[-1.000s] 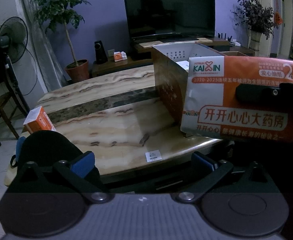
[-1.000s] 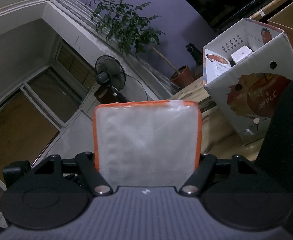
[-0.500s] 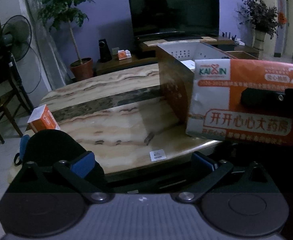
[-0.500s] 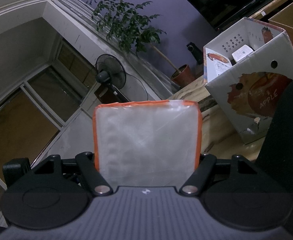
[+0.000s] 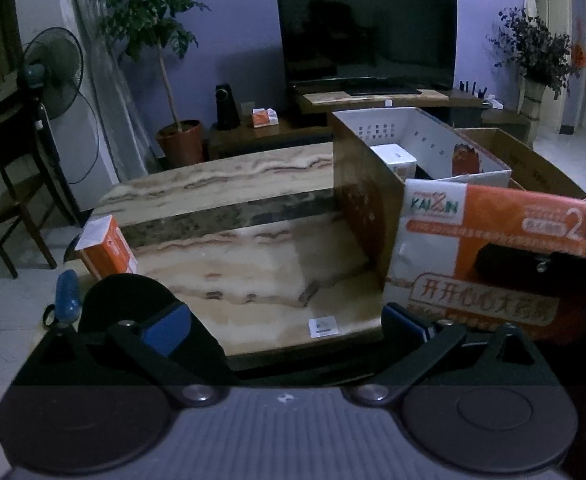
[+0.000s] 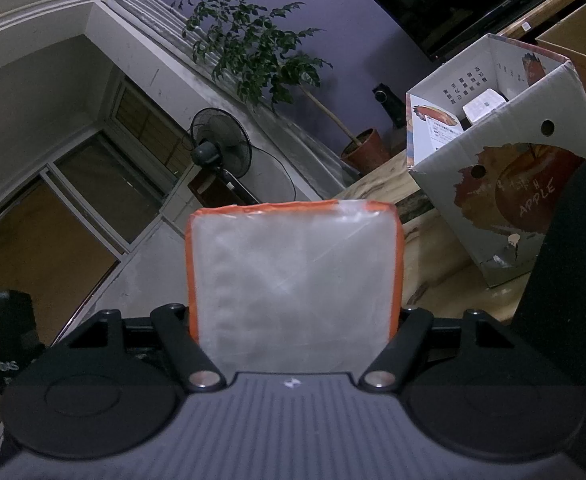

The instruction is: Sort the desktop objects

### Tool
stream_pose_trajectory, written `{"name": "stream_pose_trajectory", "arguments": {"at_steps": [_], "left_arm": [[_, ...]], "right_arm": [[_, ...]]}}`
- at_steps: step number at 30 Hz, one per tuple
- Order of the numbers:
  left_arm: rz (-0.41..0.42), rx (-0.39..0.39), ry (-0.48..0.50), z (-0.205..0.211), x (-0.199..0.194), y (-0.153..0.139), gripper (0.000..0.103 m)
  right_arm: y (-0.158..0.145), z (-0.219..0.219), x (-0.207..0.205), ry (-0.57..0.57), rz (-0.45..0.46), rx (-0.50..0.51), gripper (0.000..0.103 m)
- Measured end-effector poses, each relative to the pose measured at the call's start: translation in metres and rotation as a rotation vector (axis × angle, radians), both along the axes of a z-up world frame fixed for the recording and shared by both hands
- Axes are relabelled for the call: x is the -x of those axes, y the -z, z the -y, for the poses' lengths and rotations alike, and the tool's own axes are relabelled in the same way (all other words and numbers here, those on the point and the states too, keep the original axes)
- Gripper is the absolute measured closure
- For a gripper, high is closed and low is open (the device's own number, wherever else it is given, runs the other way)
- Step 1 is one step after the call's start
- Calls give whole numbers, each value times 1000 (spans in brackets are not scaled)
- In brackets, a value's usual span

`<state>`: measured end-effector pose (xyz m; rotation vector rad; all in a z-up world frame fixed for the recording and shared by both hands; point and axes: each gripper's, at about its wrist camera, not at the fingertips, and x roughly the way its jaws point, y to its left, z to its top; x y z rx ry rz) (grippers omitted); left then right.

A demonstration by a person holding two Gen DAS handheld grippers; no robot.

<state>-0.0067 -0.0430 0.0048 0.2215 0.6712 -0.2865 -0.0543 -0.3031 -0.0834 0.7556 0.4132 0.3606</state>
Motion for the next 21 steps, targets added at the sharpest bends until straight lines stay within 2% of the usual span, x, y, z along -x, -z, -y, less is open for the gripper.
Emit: {"name": "stream_pose_trajectory", "arguments": {"at_steps": [21], "left_arm": [[-21,-4,27,8,10,-6,2]], "right_arm": [[-1,-1,2,-2,-2,1,29]]}}
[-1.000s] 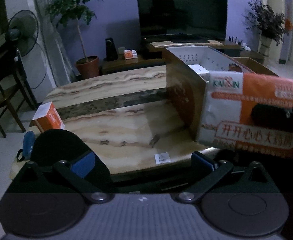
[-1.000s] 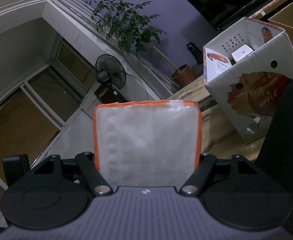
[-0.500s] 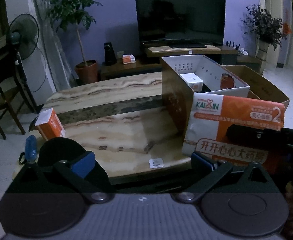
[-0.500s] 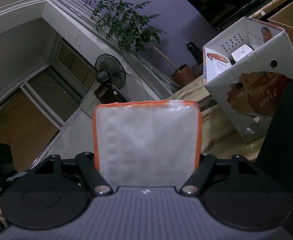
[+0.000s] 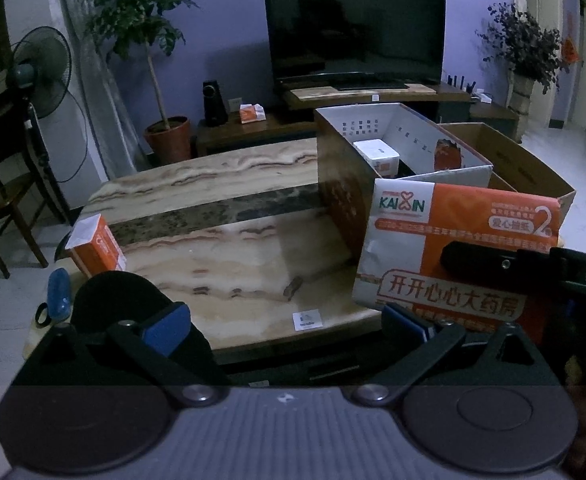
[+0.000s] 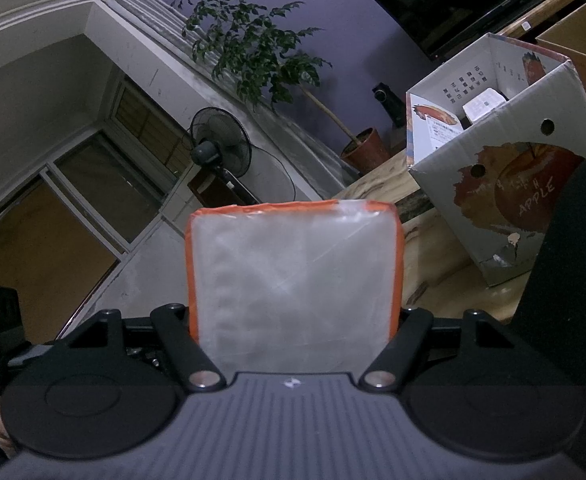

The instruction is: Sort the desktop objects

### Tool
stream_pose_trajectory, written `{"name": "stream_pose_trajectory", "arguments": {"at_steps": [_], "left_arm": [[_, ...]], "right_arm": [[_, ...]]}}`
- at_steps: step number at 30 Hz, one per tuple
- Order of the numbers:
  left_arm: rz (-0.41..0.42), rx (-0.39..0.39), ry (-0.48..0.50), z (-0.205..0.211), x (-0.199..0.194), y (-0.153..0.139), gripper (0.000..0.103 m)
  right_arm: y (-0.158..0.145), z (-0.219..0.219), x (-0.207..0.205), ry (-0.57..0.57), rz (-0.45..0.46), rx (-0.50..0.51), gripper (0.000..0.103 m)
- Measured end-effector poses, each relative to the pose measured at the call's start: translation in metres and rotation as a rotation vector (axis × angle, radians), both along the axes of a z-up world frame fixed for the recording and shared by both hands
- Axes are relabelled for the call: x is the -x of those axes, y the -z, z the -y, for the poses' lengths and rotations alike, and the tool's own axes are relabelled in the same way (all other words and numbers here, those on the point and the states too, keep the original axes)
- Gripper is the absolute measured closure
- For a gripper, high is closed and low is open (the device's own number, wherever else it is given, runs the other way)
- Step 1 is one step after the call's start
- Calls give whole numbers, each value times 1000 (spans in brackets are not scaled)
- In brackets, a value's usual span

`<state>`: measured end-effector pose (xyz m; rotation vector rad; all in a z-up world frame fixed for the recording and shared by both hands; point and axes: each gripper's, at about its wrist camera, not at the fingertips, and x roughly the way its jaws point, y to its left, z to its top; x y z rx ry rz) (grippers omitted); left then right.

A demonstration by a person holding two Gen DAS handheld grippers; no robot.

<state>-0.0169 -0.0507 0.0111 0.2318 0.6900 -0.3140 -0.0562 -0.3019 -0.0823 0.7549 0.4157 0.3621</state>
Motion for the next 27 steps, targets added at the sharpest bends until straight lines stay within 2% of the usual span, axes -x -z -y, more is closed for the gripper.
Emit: {"name": "stream_pose_trajectory", "arguments": {"at_steps": [27], "left_arm": [[-6,-14,4,3,-1,3,2]], "right_arm": [[0,-2,1,-10,-2,10,29]]}}
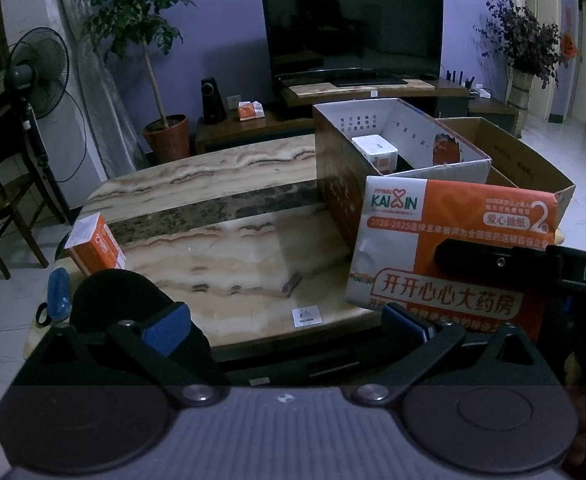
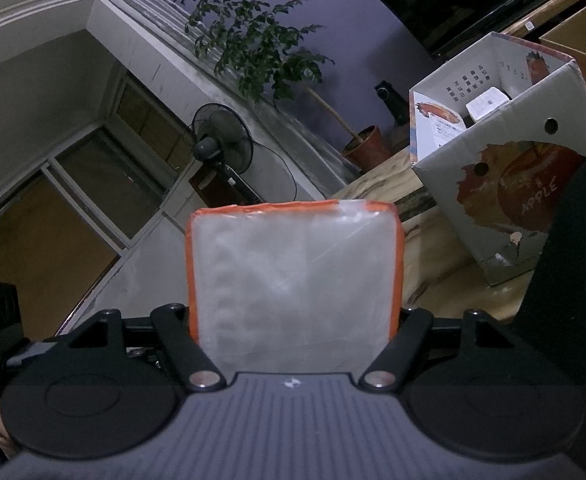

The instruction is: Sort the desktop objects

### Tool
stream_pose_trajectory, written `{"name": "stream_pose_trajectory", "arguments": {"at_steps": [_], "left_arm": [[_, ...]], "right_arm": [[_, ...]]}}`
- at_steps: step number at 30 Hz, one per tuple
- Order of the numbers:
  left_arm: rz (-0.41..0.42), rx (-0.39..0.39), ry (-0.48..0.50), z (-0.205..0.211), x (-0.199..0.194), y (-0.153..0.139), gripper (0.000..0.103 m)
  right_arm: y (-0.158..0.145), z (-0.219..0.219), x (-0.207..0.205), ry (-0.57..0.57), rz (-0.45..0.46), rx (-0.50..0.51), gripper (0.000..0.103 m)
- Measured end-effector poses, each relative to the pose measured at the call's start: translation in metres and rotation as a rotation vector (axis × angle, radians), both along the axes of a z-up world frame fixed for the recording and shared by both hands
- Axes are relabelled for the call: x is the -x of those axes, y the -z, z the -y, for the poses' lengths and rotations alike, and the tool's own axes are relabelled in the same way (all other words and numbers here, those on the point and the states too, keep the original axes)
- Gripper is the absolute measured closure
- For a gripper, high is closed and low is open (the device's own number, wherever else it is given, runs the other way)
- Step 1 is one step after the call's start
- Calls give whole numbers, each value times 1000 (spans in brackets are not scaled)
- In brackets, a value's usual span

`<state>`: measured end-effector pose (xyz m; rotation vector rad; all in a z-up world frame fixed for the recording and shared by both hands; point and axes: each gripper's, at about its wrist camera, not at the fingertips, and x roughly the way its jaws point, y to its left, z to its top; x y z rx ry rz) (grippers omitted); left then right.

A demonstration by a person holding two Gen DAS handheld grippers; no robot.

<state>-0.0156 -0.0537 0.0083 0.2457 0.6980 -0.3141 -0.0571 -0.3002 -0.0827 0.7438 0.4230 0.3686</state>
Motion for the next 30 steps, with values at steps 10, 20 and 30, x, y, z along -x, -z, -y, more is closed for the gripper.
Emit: {"name": "stream_pose_trajectory", "arguments": {"at_steps": [10,20,30], "left_arm": [[-2,-4,1,0,0,0,2],[-7,-8,5,1,0,1,2],[-49,-4,-17,1,-4,4,1]], "right_arm": [[0,-1,0,-6,0,3,29],[-1,-2,0,-12,1,4,29],[-1,-3,-1,-19,1,4,29]]}}
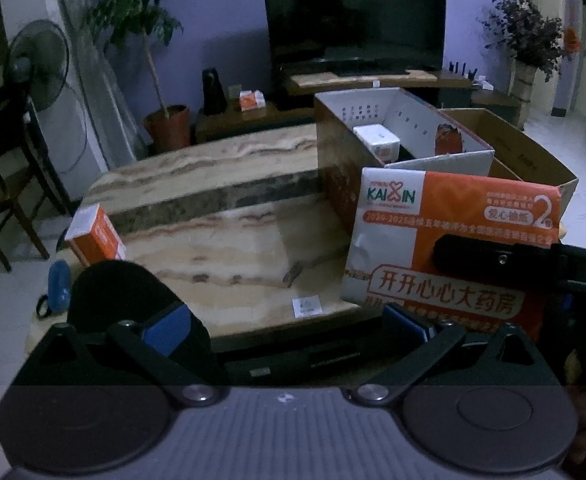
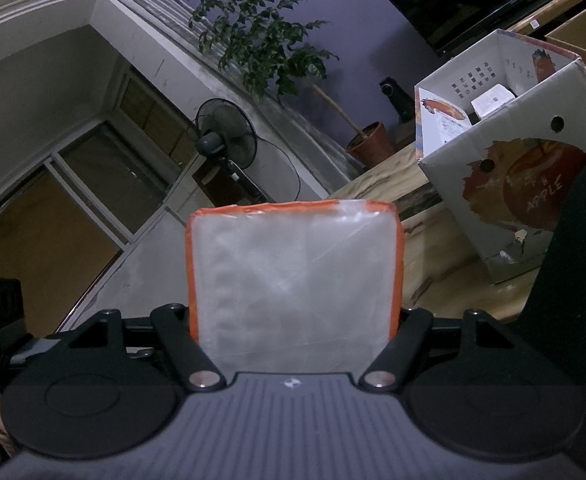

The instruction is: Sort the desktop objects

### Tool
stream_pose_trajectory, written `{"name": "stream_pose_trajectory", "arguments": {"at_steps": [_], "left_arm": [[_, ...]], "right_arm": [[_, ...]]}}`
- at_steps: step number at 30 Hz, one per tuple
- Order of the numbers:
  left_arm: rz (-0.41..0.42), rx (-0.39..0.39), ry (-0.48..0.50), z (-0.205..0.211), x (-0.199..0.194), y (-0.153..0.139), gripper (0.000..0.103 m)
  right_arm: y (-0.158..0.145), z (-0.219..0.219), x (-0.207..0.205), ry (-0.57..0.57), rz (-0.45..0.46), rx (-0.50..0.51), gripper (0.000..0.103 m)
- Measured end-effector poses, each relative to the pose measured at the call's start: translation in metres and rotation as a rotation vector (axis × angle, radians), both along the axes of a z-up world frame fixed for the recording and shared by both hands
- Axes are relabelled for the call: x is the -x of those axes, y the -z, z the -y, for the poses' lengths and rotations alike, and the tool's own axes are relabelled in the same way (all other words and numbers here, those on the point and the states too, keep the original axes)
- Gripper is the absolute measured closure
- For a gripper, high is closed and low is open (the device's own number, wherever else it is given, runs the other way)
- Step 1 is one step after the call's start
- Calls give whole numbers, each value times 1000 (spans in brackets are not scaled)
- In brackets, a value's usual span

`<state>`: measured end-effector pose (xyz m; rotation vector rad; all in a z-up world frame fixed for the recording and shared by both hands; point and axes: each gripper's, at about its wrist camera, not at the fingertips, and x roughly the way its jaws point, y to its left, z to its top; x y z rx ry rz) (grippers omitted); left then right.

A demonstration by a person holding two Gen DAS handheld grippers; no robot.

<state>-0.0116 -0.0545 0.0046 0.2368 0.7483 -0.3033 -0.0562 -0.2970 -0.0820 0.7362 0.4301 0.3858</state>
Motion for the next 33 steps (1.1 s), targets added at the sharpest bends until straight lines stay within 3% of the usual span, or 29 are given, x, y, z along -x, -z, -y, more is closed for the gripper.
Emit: {"name": "stream_pose_trajectory", "arguments": {"at_steps": [33], "left_arm": [[-24,6,-7,1,-1,1,1]], "right_arm": [[0,-3,0,-8,-2,6,29]]}}
